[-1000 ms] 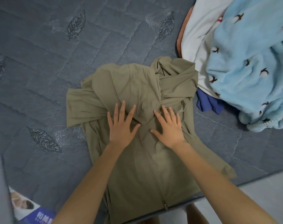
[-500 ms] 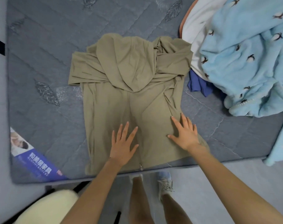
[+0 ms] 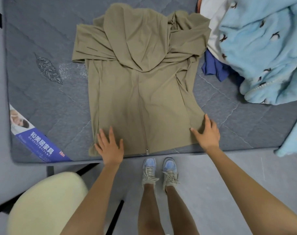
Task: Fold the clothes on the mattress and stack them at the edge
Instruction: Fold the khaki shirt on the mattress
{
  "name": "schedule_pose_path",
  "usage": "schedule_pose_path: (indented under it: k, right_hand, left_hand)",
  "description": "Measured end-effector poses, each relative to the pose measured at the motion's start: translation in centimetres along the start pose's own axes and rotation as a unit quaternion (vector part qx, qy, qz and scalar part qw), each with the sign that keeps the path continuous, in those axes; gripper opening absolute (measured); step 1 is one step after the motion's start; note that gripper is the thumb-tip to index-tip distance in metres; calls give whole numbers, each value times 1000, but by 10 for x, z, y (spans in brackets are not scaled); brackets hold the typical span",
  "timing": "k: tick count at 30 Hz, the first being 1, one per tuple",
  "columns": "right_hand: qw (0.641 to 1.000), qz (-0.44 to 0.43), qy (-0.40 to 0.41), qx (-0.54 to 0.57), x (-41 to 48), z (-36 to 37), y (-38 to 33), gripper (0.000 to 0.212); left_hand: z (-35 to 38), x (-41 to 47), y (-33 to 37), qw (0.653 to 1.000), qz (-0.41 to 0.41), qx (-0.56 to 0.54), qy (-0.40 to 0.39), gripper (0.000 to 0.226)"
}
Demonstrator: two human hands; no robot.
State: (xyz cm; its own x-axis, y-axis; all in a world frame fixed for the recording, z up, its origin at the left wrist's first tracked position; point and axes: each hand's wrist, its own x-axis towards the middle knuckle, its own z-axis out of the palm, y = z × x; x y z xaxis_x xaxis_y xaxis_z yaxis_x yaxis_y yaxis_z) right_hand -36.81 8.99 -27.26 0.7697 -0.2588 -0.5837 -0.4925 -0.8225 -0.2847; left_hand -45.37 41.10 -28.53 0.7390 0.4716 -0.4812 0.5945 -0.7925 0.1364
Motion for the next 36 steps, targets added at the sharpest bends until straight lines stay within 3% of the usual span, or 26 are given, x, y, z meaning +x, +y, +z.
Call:
schedule_pose_path:
  k: [4,7,9,11,13,15,18,21,24,27,31,33,36]
  right_hand:
    - [998,26,-14,-46,-1,2,-4,65]
    - [995,49,-64,-57,-3,3,-13,36]
    - [992,64,-105,12,-6,1,-25,27]
    - [974,88,-143,154,-10,-1,-42,25]
    - [918,123,-176,334,-15,-7,-63,21]
    - [850,142,-205,463,-16,-17,-88,22]
    - [788,142,-196,566,-1,-37,-128,15]
    - [735,145,-140,647,31,-58,-170,15]
    - [708,141,-66,689,62,-76,-214,10]
    - [695,143,4,705,89,-90,-247,15]
    - [665,132,72,732,127,-113,-270,15]
    - [660,124,67,737,149,-126,-280,27]
    - [638,125,13,760,177,-141,-299,17]
  left_hand:
    - [-13,3,-19,984,-128,-117,28,73]
    - [-25,12,-25,963,-233,-136,-23,56]
    - [-35,16,-23,956,-244,-152,-56,44]
    - [-49,14,-12,940,-215,-258,-65,35]
    - [-62,11,6,884,-209,-414,-55,29]
    - [-77,11,26,800,-224,-555,-52,25]
    - [-100,31,58,693,-221,-685,-51,24]
    - [-134,78,88,634,-199,-747,-12,24]
    - [-170,132,112,637,-181,-749,12,41]
    - [-199,183,121,650,-179,-738,25,43]
    - [-232,246,121,616,-143,-774,10,41]
    - [-240,273,126,623,-127,-772,5,28]
    - [-248,306,142,609,-138,-781,1,20]
